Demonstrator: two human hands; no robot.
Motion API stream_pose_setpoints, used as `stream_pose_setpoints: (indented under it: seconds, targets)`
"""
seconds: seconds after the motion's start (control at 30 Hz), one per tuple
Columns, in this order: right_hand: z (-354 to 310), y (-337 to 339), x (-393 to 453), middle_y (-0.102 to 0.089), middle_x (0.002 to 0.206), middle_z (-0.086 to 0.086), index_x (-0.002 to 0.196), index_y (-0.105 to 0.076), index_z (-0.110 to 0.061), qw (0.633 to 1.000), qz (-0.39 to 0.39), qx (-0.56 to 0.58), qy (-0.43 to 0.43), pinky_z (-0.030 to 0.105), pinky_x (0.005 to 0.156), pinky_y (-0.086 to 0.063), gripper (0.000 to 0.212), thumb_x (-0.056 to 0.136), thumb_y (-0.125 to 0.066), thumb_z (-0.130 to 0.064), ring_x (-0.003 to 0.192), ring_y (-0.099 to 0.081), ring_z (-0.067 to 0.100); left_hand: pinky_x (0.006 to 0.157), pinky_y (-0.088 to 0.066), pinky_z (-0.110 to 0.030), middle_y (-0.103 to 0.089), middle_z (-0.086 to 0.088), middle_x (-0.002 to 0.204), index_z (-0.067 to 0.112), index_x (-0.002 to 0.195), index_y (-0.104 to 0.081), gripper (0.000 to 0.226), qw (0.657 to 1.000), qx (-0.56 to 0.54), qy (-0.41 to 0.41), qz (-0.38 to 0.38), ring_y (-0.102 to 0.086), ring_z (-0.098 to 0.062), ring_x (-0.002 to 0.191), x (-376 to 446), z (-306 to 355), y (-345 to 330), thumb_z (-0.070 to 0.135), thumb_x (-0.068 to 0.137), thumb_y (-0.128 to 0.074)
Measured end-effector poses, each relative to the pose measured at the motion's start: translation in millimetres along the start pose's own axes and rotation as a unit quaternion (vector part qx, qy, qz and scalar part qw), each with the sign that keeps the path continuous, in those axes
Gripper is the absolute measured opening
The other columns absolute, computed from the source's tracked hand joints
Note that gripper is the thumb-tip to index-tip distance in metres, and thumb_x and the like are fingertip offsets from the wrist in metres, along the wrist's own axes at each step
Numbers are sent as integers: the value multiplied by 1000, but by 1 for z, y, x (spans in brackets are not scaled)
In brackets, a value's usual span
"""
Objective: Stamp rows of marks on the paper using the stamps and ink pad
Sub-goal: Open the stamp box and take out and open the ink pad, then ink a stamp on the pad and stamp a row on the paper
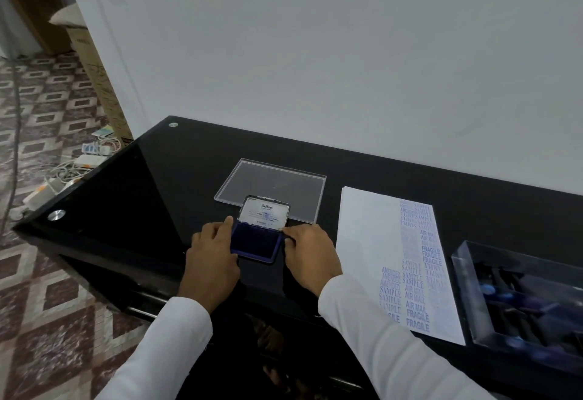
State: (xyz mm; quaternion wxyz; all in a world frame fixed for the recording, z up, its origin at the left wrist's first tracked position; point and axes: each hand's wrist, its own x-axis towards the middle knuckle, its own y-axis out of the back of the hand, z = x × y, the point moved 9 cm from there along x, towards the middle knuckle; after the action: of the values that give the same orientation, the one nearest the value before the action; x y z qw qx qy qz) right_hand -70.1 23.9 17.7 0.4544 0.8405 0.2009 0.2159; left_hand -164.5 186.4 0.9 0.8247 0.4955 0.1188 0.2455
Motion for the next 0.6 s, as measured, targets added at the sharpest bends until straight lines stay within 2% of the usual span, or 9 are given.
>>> stream_pose_setpoints:
  seconds: [0.17, 0.37, 0.5, 0.6]
  targets:
    - [28, 36, -13, -70, 112, 5, 116, -71, -14, 998, 32, -10, -44, 27, 89, -50, 28, 100, -51, -23, 101, -61, 19, 108, -40, -48, -41, -6, 148, 22, 151, -37, 62, 999, 27, -26, -6, -41, -29, 132, -2, 48, 2, 33, 95, -62]
    - [88, 103, -44, -60, 135, -2, 136, -59, -25, 989, 62, -37, -133, 30, 108, -38, 39, 101, -50, -37, 122, -54, 18, 113, -39, -46, -44, -5, 149, 25, 149, -41, 58, 991, -11, -123, -43, -38, -26, 138, -10, 146, -25, 38, 96, -62]
    - [125, 138, -67, -64, 129, 0, 132, -62, -22, 981, 90, -45, -164, 33, 103, -43, 36, 100, -50, -31, 119, -53, 20, 109, -41, -46, -51, -2, 140, 23, 142, -50, 49, 980, -28, -189, -46, -47, -25, 130, -22, 204, -48, 36, 96, -62]
    - [151, 162, -85, -66, 124, 2, 129, -64, -19, 975, 109, -54, -184, 36, 100, -46, 35, 98, -51, -27, 118, -53, 22, 110, -41, -45, -50, -2, 144, 22, 144, -49, 53, 973, -33, -224, -49, -48, -23, 131, -33, 240, -63, 38, 96, -63]
